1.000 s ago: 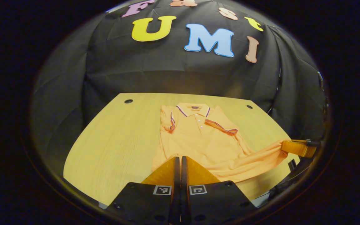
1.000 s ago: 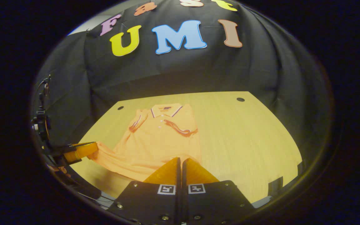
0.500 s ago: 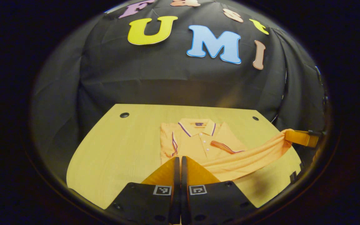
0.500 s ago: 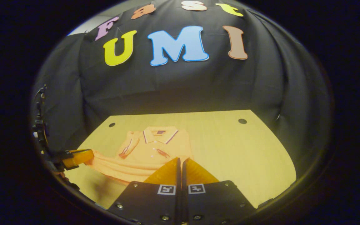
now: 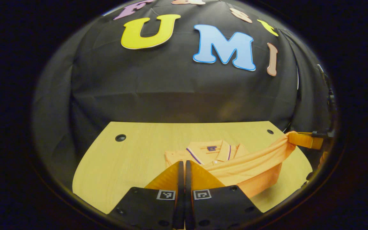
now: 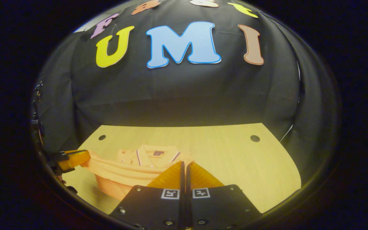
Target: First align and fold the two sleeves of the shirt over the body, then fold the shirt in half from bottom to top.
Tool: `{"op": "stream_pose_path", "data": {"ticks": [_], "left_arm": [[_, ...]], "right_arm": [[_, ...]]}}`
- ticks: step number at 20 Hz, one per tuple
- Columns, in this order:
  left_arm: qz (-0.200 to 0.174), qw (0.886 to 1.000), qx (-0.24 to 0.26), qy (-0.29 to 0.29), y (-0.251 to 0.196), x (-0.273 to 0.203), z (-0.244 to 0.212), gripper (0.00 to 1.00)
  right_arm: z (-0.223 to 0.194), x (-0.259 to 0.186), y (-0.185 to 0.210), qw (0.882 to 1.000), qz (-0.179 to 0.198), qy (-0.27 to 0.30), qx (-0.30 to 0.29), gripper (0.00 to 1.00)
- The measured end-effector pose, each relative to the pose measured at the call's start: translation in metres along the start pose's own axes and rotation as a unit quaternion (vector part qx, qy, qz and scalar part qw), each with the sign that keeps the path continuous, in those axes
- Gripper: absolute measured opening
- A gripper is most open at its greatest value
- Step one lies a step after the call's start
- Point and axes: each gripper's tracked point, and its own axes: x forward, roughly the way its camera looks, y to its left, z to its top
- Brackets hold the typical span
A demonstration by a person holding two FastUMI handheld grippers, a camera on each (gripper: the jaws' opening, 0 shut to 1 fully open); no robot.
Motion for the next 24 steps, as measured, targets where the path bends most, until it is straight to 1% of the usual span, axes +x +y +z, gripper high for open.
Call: {"op": "stream_pose_path", "data": {"ticks": [5,8,12,17,20,23,24], "left_arm": [[0.004,1.0,-0.016,-0.004,0.018,0.057,0.003,0.06],[0.005,1.0,-0.003,-0.002,0.022,0.084,-0.005,0.06],[0.006,1.0,0.007,0.001,0.024,0.111,-0.013,0.06],[0.003,1.0,0.017,0.005,0.022,0.133,-0.022,0.06],[0.001,1.0,0.02,0.011,0.024,0.141,-0.03,0.07],[0.009,1.0,0.021,0.021,0.028,0.143,-0.036,0.1],[0.012,0.999,0.021,0.022,0.029,0.142,-0.036,0.13]], "right_arm": [[0.004,0.049,0.002,1.0,-0.017,0.012,0.0,0.0],[-0.002,0.075,0.004,0.999,-0.023,0.022,0.004,0.0],[-0.013,0.099,0.0,0.998,-0.045,0.035,-0.008,0.0],[-0.034,0.121,-0.006,0.996,-0.061,0.063,-0.014,0.01],[-0.042,0.126,-0.007,0.995,-0.065,0.072,-0.033,0.04],[-0.044,0.125,-0.004,0.995,-0.06,0.074,-0.042,0.04],[-0.044,0.124,-0.004,0.994,-0.057,0.076,-0.044,0.06]]}}
